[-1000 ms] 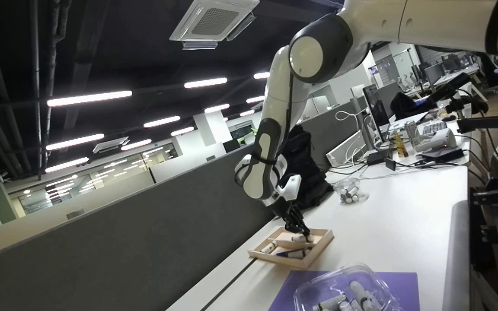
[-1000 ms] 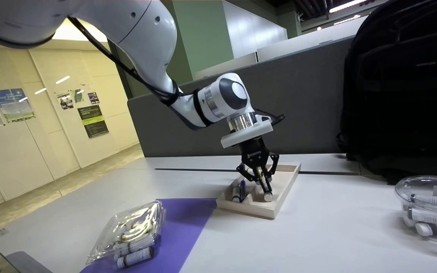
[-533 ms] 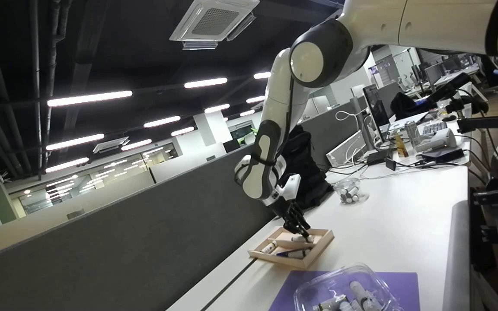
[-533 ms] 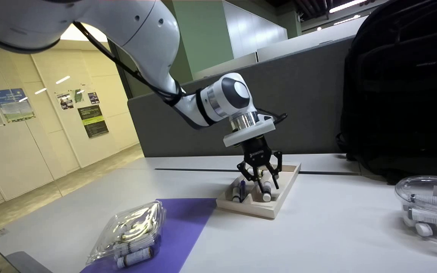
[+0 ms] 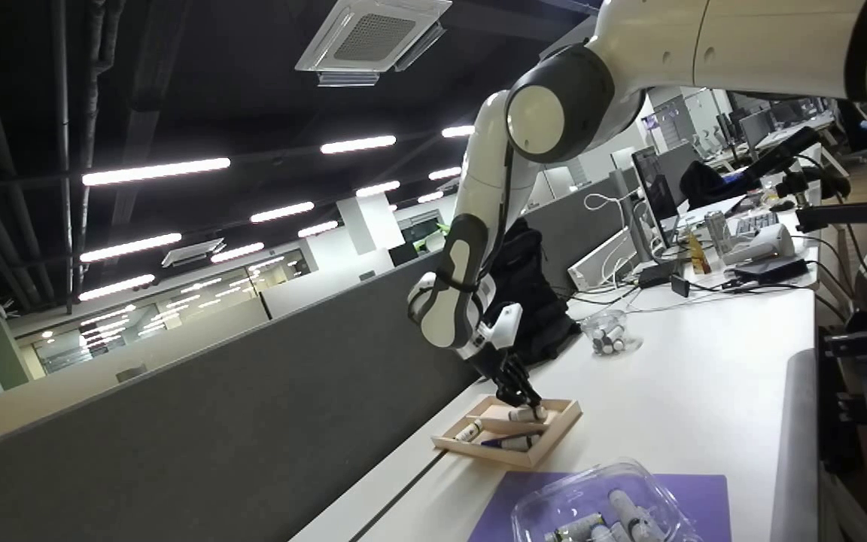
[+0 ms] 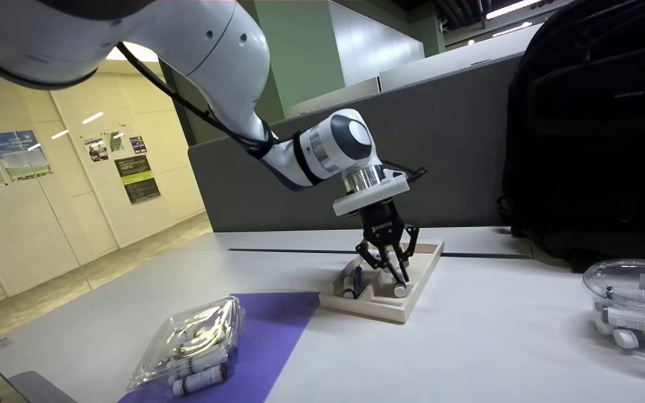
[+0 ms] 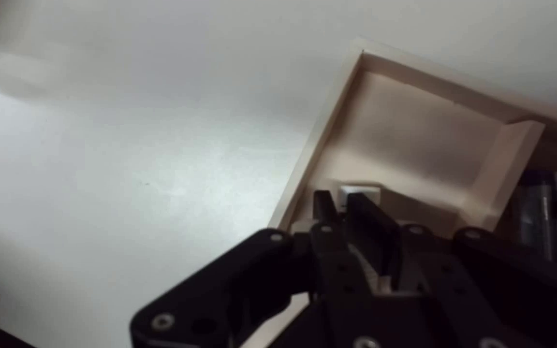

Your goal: Take the bottle in the right compartment box and put it on the table

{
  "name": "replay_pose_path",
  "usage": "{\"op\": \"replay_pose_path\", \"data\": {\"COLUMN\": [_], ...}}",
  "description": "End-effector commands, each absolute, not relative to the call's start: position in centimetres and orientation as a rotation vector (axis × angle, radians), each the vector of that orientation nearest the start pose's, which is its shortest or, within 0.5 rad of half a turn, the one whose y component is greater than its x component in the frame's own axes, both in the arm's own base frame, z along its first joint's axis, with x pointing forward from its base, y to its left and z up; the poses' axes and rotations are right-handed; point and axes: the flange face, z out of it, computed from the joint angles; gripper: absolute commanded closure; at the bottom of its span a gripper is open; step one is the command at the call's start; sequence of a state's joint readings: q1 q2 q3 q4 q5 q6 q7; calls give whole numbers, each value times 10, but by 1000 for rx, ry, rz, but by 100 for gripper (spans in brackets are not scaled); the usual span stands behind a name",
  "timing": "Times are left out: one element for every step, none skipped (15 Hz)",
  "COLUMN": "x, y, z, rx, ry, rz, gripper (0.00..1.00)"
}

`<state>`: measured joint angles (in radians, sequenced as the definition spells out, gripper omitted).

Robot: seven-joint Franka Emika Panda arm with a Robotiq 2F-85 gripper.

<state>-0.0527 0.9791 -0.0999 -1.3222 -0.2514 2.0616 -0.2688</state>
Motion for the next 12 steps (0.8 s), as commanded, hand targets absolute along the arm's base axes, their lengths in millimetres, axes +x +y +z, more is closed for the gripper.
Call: {"op": "replay_pose_path", "data": {"x": [710, 710, 712, 712, 713, 713, 712, 712, 712, 713, 713, 713], "y": [-108, -108, -106, -105, -103, -99, -94, -90, -85, -81, -78, -76], "z": [116, 116, 117, 118, 119, 120, 122, 122, 122, 121, 119, 116], "rx": [-3316, -3315, -3311, -3309, -3305, -3295, -3287, -3277, -3266, -3260, -3256, -3250], "ry": [-498, -498, -500, -504, -516, -533, -557, -576, -595, -608, -616, -621], "rz": [520, 522, 523, 524, 527, 530, 525, 520, 516, 515, 520, 529], "gripper": [95, 69, 69, 63, 57, 49, 43, 36, 28, 22, 14, 8]}}
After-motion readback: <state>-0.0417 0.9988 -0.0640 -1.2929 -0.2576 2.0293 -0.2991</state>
